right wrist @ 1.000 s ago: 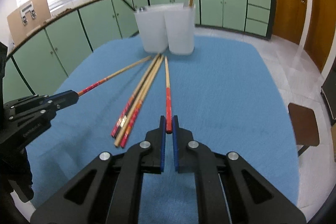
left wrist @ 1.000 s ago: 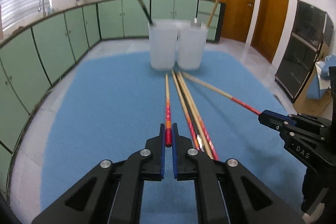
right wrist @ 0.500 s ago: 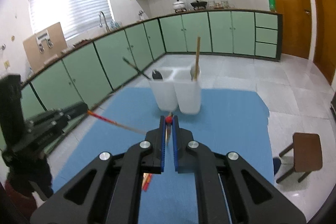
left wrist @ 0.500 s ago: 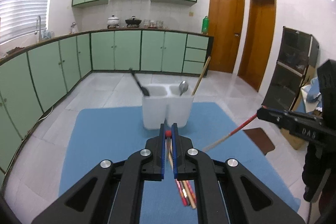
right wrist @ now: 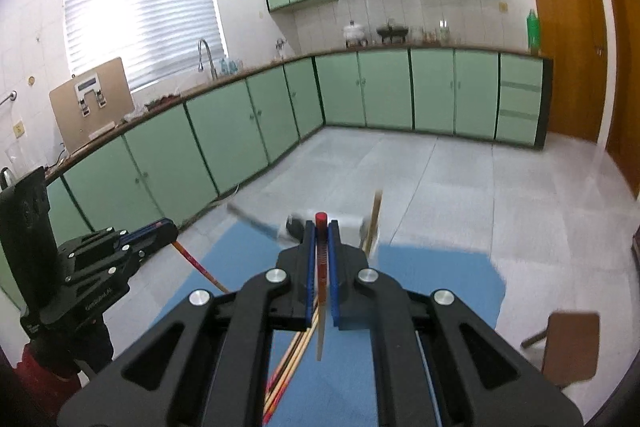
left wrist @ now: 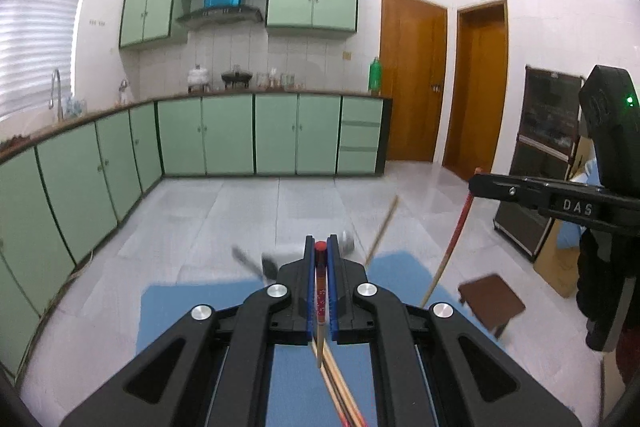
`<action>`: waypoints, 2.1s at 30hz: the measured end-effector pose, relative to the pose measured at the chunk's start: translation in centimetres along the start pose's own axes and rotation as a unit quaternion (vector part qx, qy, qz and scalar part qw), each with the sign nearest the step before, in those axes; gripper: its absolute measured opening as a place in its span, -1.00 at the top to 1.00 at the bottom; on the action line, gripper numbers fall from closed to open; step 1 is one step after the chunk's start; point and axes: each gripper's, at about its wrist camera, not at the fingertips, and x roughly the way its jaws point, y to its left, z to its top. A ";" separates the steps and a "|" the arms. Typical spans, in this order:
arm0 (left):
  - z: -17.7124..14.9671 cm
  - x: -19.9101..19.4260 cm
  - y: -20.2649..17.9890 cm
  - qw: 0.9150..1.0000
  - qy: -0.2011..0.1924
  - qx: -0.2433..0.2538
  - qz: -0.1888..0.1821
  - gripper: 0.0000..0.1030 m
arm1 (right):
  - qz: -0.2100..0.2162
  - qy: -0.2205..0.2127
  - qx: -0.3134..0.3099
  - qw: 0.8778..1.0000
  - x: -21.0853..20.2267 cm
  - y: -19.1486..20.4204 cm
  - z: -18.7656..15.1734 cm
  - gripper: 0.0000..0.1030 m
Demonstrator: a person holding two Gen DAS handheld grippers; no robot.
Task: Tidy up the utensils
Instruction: 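Lift both chopsticks and lower them toward the white holder, then open both tools to drop the chopsticks into the white holder, then withdraw both open tools back over the remaining chopsticks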
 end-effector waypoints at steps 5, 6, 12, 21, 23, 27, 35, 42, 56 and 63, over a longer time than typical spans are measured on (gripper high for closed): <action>5.1 2.0 0.1 0.998 -0.051 0.010 0.018 0.90 | -0.027 -0.058 -0.024 0.998 1.1 0.2 5.0 0.90; 5.7 2.4 0.2 0.998 -0.057 0.010 0.021 0.90 | -0.036 -0.067 -0.030 0.997 1.5 0.1 5.7 0.90; 6.6 6.9 1.0 0.998 -0.047 -0.004 0.036 0.90 | -0.061 -0.068 -0.036 0.995 5.6 -1.6 7.4 0.90; 3.1 13.1 1.8 0.999 0.028 -0.015 0.038 0.89 | -0.069 0.008 -0.019 0.997 12.6 -4.0 4.7 0.88; 2.5 13.3 1.9 0.998 0.035 -0.017 0.038 0.84 | -0.069 0.012 -0.016 0.997 12.8 -4.0 4.2 0.86; 2.5 12.5 2.2 0.999 0.033 -0.015 0.038 0.58 | -0.080 0.001 -0.011 0.997 11.8 -4.0 3.9 0.49; 1.7 7.4 1.5 0.999 0.012 -0.011 0.033 0.16 | -0.097 -0.043 0.011 0.994 5.8 -4.6 1.7 -0.23; -3.3 2.2 0.5 0.999 0.018 -0.011 0.036 -0.20 | -0.104 -0.032 0.008 0.994 1.7 -3.5 -5.3 -0.60; -19.4 2.1 1.4 0.978 0.187 -0.063 0.072 -0.24 | -0.109 0.110 0.046 0.987 3.1 0.8 -23.0 -0.69; -23.7 2.0 0.9 0.966 0.241 -0.051 0.076 -0.24 | -0.090 0.160 0.041 0.982 4.3 4.1 -27.4 -0.69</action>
